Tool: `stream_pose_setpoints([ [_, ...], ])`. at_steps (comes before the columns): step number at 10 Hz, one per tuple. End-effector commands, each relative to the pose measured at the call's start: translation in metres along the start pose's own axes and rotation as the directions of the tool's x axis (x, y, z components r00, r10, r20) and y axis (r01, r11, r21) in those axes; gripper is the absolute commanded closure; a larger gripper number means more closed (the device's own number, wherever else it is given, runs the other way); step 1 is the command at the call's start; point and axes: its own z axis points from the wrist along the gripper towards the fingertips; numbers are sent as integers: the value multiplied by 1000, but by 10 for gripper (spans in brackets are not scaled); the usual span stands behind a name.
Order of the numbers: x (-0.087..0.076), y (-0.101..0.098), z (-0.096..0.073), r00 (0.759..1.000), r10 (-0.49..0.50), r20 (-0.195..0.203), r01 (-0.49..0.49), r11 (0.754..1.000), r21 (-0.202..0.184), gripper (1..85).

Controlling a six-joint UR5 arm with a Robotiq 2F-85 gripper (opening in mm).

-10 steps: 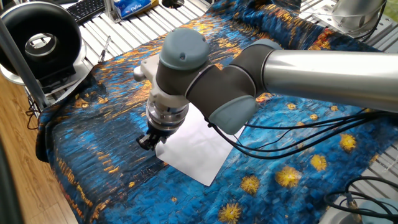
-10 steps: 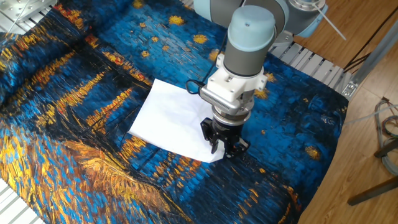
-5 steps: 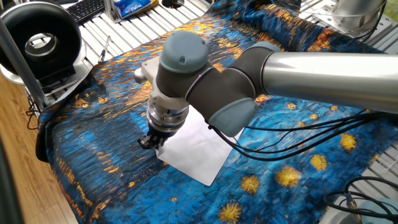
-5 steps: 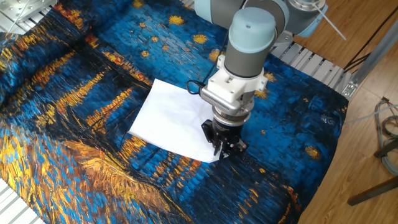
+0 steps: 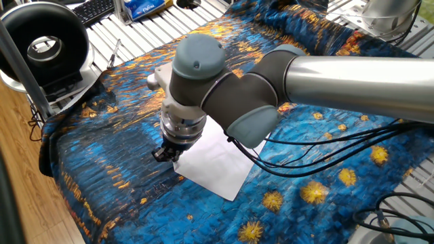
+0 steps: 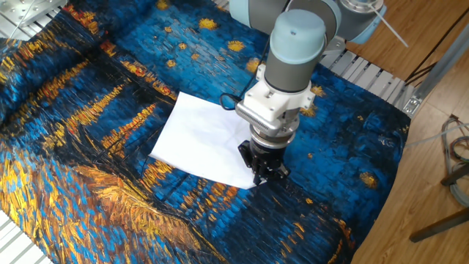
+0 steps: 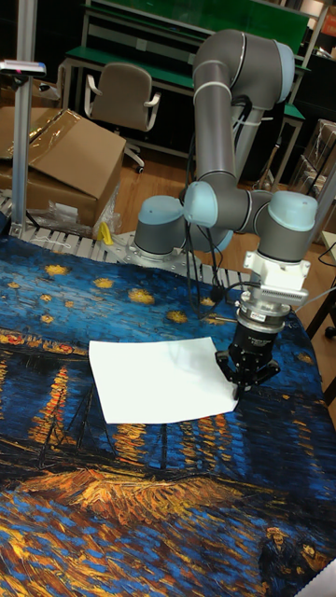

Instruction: Flip over and spread out the paper that is laid flat on the table

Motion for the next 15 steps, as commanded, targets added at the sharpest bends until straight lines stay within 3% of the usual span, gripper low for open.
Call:
stream_pose_setpoints([
  [1,3,-3,-5,999,39,-31,-38,999,29,830],
  [3,10,0,-14,996,48,-68,-45,998,50,847],
  [5,18,-3,-40,990,42,-133,-29,995,92,847],
  [9,15,-21,-84,979,-13,-201,36,993,111,847],
  [15,10,-55,-140,959,-93,-268,119,990,81,847],
])
